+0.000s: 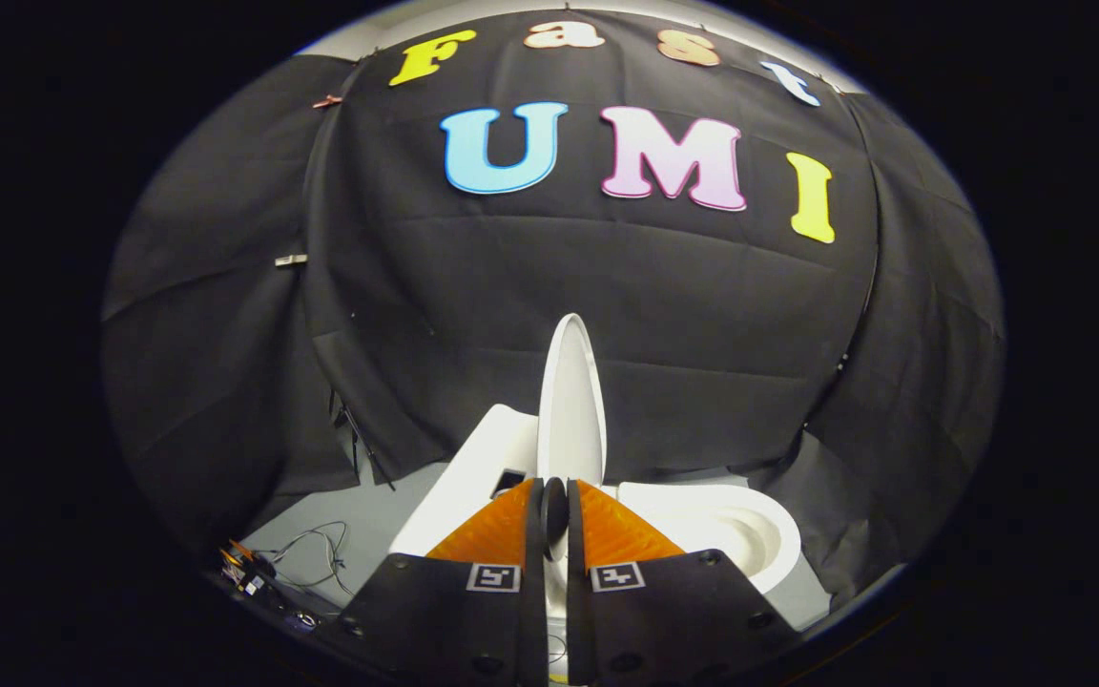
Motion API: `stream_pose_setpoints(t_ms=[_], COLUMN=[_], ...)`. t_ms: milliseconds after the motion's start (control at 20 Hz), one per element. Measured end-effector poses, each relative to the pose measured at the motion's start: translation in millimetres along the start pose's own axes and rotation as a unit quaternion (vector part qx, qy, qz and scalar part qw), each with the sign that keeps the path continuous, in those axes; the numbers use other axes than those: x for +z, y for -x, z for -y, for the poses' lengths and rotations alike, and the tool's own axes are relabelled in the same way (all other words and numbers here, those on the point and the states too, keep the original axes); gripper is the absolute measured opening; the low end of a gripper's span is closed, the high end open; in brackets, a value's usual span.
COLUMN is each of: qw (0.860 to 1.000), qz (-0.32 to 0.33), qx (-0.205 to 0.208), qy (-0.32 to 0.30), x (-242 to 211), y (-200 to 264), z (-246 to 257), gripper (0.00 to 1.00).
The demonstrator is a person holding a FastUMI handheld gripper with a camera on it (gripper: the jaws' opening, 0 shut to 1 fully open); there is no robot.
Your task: Open the toilet lid.
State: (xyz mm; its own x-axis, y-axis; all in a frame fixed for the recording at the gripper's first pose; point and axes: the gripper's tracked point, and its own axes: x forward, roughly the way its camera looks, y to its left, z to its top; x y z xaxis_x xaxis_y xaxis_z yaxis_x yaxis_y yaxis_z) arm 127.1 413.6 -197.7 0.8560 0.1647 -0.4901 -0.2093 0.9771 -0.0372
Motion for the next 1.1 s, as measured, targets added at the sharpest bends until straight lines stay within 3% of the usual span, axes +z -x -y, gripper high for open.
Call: stream_pose_setpoints(t_ms=[250, 350, 500, 700, 1100], qw=[0.999, 0.999, 0.999, 0.999, 0.994], qz=[0.015, 0.019, 0.039, 0.049, 0.105], qx=[-0.021, -0.022, -0.027, -0.001, 0.008], qy=[0.023, 0.017, 0.022, 0.001, -0.032], x=[-1, -3, 3, 9, 60], y=[1, 7, 21, 37, 89], z=[8, 10, 17, 20, 73], gripper=[0.14, 0.20, 0.54, 1.00, 0.99])
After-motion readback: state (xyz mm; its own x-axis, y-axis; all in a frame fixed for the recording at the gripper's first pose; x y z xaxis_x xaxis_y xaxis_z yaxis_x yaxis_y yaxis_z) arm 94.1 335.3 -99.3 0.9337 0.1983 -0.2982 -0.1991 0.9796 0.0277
